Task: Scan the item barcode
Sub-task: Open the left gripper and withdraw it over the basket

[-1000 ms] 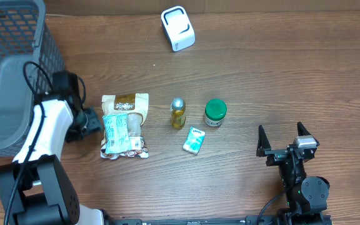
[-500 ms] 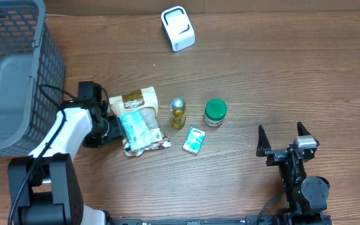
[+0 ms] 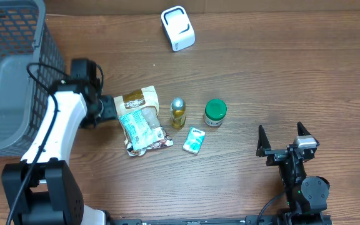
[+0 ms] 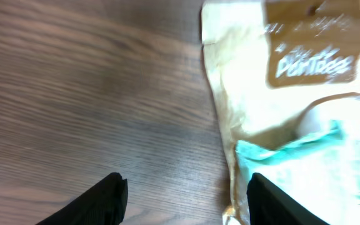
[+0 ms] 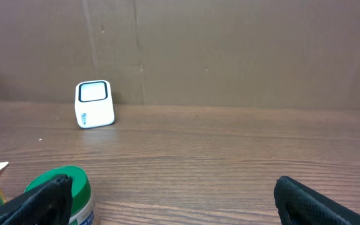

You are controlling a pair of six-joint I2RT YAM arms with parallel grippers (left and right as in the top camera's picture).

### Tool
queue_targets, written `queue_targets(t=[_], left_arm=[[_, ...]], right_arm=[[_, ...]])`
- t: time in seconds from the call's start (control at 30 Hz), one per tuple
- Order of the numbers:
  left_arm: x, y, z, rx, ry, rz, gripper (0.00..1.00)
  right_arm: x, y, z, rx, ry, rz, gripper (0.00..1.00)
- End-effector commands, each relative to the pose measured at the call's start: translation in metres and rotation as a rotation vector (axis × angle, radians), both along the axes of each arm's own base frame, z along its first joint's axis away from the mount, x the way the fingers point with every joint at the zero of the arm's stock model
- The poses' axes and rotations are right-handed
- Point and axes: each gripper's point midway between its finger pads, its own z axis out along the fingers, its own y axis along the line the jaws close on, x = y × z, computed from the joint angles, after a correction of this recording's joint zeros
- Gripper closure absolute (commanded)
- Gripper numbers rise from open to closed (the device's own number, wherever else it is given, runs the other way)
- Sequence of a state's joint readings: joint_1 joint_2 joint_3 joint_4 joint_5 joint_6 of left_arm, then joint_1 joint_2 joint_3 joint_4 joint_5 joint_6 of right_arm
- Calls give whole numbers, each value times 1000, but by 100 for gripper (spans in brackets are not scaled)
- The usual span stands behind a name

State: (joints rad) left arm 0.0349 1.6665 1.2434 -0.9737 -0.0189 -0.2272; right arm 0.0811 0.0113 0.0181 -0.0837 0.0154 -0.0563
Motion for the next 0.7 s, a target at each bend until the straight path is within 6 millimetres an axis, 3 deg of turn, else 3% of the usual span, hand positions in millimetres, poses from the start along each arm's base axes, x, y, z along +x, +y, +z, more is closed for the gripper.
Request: queue_targets(t=[0.0, 0.23, 0.3, 0.33, 0.37, 0.47, 0.67], left_arm=[[31, 12, 52, 63, -124, -7, 42], [72, 20, 158, 111, -365, 0, 36], [81, 28, 190, 161, -444, 10, 32], [85, 42, 217, 218, -509, 48, 26], [86, 49, 228, 241, -536, 69, 22], [88, 69, 247, 307, -584, 124, 7], [84, 92, 248, 356, -566, 117, 0]], right_arm=[[0, -1, -3, -5, 0, -7, 0], [0, -1, -3, -5, 0, -7, 0], [0, -1, -3, -5, 0, -7, 0], [0, -1, -3, -5, 0, -7, 0], [0, -1, -3, -5, 0, -7, 0], [0, -1, -3, -5, 0, -7, 0], [0, -1, -3, -4, 0, -7, 0]])
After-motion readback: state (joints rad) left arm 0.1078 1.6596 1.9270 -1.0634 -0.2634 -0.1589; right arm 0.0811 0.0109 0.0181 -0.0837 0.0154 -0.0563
